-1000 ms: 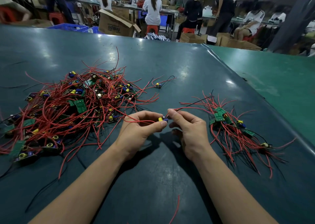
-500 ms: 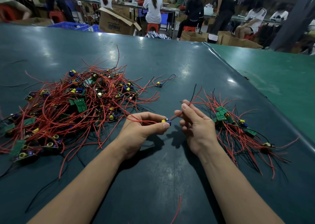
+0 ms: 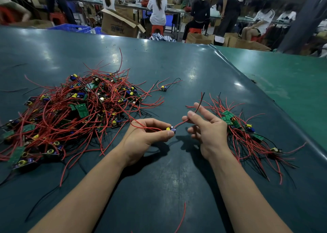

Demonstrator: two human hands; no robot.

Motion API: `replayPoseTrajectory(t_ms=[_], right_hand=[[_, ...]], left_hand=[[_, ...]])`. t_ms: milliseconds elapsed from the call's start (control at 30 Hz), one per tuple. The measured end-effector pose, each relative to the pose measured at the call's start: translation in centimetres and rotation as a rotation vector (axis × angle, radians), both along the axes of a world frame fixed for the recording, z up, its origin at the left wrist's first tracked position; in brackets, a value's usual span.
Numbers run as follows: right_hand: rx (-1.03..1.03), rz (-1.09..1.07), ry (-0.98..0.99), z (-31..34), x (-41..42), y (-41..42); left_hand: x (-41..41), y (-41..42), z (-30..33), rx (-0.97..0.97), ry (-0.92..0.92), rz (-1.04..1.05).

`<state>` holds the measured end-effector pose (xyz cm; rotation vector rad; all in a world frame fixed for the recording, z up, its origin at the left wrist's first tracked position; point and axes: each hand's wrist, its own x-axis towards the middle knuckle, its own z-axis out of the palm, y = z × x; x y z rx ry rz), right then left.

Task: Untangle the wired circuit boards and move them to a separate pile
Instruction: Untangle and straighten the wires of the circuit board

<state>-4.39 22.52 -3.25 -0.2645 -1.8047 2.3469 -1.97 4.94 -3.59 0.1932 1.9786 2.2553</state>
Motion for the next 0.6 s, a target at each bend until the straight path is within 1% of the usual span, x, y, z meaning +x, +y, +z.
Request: replayPoseTrajectory(t_ms=[100, 133, 233, 267, 300, 333, 467, 533, 600], right_hand=[[0.052, -0.049, 0.030, -0.2, -0.1, 0.0], [0.116, -0.074, 0.053, -0.3, -0.1, 0.0], [0.390, -0.168, 0.111, -0.9, -0.2, 0.0], [0.423, -0.183, 0.110, -1.0, -0.2, -0.1], [0.390, -0.179, 0.103, -0.9, -0.2, -0.1], [0.308, -0.161, 0.094, -0.7, -0.2, -0.1], [-0.073, -0.122, 0.014, 0.2, -0.3, 0.4], [-0.182, -0.126, -0.006, 0.4, -0.4, 0.7], [-0.234, -0.114, -0.011, 0.6, -0.4, 0.8]], left_hand=[[0.1, 0.0, 0.1, -0.016, -0.003, -0.006], [0.1, 0.0, 0.1, -0.022, -0.002, -0.006], [0.2, 0.2, 0.0, -0.057, 0.015, 0.001], [0.2, 0.3, 0.0, -0.075, 0.023, 0.004], [0.2, 0.3, 0.0, -0.090, 0.030, 0.009], [0.2, 0.3, -0.1, -0.101, 0.036, 0.014], [0.2, 0.2, 0.0, -0.093, 0.039, 0.023], [0.2, 0.3, 0.0, -0.086, 0.033, 0.019], [0.2, 0.3, 0.1, -0.095, 0.037, 0.011]])
